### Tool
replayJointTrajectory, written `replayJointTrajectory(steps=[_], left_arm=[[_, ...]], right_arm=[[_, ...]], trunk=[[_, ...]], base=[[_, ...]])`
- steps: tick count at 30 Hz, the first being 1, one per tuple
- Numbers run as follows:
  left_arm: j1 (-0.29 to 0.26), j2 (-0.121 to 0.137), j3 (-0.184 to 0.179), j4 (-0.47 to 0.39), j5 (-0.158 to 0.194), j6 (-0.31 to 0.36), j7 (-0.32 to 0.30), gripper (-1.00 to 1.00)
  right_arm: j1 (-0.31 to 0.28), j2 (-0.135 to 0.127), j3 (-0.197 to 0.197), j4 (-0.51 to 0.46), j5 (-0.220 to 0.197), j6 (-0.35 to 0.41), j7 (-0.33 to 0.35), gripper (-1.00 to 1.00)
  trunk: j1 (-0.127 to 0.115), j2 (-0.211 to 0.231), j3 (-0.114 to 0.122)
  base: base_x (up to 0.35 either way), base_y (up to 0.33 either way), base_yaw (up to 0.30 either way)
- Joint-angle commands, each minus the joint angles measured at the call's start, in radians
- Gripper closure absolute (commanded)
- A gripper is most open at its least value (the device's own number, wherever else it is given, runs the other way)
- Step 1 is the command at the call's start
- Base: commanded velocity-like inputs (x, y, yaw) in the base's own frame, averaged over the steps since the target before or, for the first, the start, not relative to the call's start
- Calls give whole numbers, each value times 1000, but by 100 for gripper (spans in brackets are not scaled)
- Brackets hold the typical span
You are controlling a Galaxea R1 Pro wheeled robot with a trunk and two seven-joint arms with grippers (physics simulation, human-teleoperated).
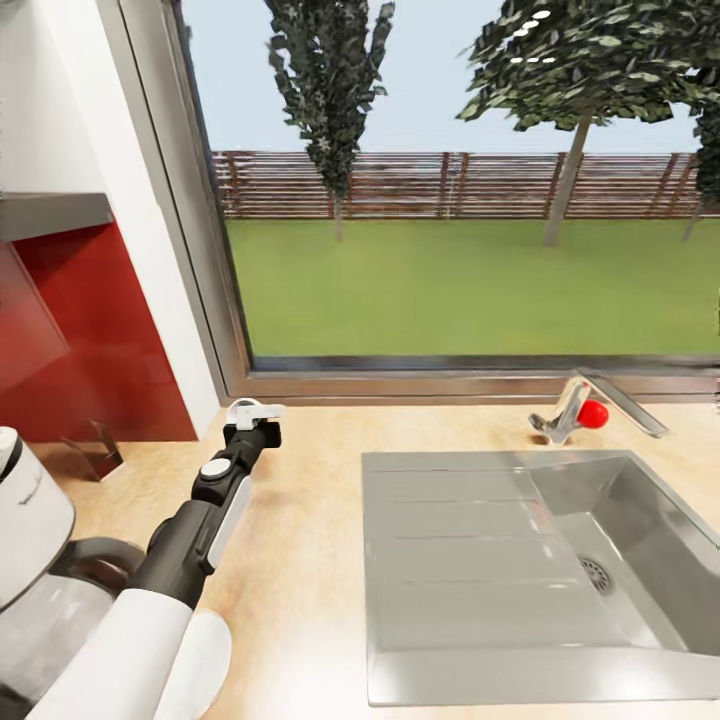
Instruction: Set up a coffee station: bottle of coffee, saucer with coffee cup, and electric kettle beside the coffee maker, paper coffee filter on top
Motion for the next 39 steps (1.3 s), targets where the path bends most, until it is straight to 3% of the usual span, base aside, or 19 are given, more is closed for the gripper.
replayJointTrajectory(steps=[1, 18, 39], left_arm=[[-1, 0, -3, -1, 8, 5, 11, 100], [0, 1, -4, -2, 8, 4, 10, 100], [0, 1, -4, -1, 8, 6, 10, 100]], right_arm=[[0, 0, -8, -2, 9, 6, 5, -100], [0, 2, -8, -2, 9, 6, 7, -100], [0, 2, -10, -4, 8, 4, 5, -100]], trunk=[[0, -2, -1], [0, -2, 26], [0, -2, 53]], base=[[-179, -182, 0], [-217, -202, 3], [-212, -212, 106]])
